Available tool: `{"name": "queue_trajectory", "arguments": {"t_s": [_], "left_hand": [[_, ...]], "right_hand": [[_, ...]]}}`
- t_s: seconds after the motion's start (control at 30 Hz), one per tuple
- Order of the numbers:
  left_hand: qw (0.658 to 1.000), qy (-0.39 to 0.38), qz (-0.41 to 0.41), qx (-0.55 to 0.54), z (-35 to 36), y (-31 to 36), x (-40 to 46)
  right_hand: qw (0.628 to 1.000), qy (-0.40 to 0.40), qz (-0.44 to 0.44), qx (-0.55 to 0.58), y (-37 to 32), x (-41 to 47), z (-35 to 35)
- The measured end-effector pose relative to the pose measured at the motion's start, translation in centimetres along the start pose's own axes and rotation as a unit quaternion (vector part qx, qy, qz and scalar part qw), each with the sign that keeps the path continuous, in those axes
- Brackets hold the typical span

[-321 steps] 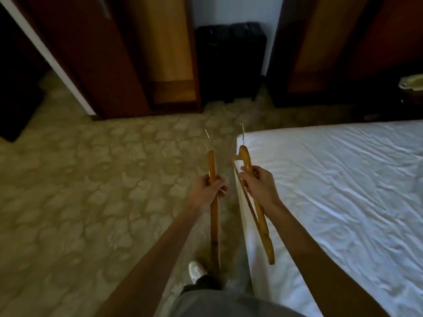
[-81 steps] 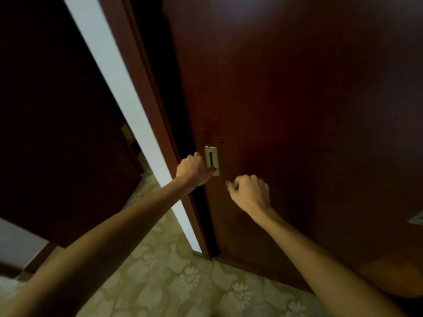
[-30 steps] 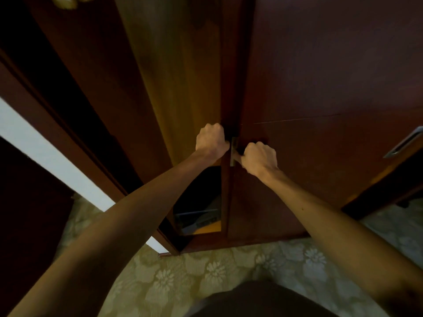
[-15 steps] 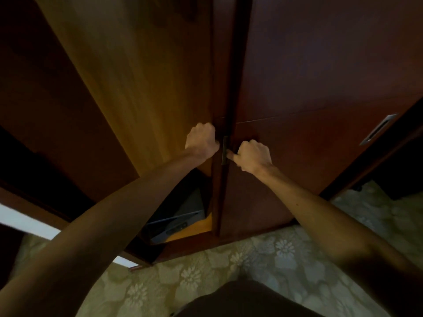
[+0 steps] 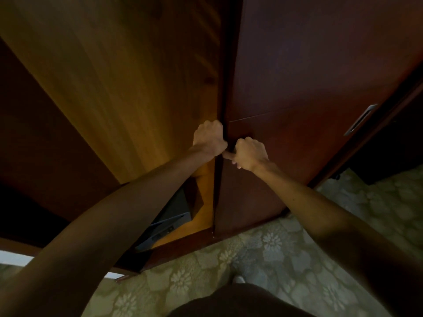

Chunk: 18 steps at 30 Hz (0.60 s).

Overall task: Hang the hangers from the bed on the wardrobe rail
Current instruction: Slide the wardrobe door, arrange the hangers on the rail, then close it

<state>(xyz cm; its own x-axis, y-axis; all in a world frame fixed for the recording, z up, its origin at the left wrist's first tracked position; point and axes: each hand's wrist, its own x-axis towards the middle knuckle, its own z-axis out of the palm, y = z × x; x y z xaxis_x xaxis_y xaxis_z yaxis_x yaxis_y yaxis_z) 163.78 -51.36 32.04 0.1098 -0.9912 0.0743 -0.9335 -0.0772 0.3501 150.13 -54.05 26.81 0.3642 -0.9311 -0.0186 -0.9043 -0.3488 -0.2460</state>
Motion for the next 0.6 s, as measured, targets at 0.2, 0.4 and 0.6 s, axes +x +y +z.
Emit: {"name": "queue_trajectory", "arguments": {"t_s": [0.2,0.4,0.6], "left_hand": [[1.0,-0.009,0.016,0.005,0.54,0.87,0.38],[1.0,0.0,0.02,0.014,0.48,0.7,0.57],[0.998,-0.038,0.049,0.022,0.06,0.12,1.0]], "right_hand": [[1.0,-0.001,0.003,0.002,0.42,-0.01,0.07],[1.0,-0.005,0.011,0.008,0.34,0.09,0.21],[0.999,-0.001,0.014,0.03,-0.26,-0.1,-0.15]]}}
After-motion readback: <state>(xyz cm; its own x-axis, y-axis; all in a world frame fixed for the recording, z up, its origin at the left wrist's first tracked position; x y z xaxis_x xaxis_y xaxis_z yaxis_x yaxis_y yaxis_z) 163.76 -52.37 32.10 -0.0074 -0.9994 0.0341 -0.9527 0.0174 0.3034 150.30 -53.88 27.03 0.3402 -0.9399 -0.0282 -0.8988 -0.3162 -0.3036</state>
